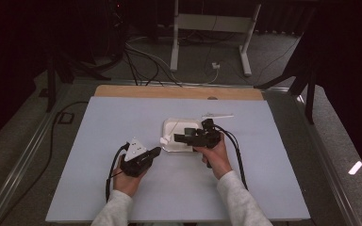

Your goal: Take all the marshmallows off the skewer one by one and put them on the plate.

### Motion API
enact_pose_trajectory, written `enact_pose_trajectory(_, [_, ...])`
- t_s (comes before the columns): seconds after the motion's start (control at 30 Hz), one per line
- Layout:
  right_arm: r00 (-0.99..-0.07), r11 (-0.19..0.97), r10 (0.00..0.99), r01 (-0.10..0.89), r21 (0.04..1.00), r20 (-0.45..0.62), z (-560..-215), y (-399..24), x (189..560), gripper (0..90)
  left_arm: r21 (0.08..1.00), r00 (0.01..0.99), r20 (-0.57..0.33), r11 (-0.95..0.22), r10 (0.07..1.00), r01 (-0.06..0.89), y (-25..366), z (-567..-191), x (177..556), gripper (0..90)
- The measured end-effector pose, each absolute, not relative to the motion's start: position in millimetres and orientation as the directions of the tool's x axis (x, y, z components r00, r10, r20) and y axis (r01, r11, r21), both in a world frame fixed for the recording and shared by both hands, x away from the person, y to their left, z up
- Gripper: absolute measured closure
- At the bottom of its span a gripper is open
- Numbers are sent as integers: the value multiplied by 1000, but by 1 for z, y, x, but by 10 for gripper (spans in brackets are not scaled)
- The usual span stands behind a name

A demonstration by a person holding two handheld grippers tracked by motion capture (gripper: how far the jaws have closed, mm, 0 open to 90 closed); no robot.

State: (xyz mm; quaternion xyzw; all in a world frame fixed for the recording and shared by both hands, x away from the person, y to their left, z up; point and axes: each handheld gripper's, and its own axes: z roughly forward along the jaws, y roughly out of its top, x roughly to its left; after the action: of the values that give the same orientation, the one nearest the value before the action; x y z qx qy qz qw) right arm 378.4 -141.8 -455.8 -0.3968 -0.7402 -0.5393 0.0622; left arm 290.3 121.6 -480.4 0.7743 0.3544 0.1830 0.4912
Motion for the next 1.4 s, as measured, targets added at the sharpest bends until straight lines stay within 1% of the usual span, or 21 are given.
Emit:
enact_pose_trajectory(0.3, [-700,105,494,636,764,515,-452,-134,375,230,891,693,-72,-266,717,367,120,-480,290,900])
enact_pose_trajectory(0.47, [-713,107,479,626,772,512,-450,-130,374,250,895,700,-91,-250,708,369,120,-480,290,900])
enact_pose_trajectory(0.77, [-748,143,446,601,786,491,-452,-124,372,381,900,714,-108,-237,692,366,120,-479,289,900])
enact_pose_trajectory(0.87, [-762,161,420,597,786,493,-453,-122,371,435,901,715,-112,-233,690,366,119,-479,289,900])
enact_pose_trajectory(0.93, [-766,179,420,596,783,487,-454,-120,371,499,902,716,-113,-232,688,365,119,-479,289,900])
enact_pose_trajectory(1.03, [-762,188,412,608,772,500,-456,-119,371,633,900,715,-112,-235,690,367,120,-479,290,900])
enact_pose_trajectory(1.1, [-761,185,403,612,769,509,-456,-120,371,701,900,717,-111,-237,688,366,120,-480,290,900])
enact_pose_trajectory(1.27, [-753,158,397,619,769,525,-453,-124,371,773,903,723,-97,-244,684,353,120,-477,289,900])
enact_pose_trajectory(1.4, [-731,126,394,644,755,557,-450,-129,372,790,906,725,-80,-254,684,339,119,-477,288,900])
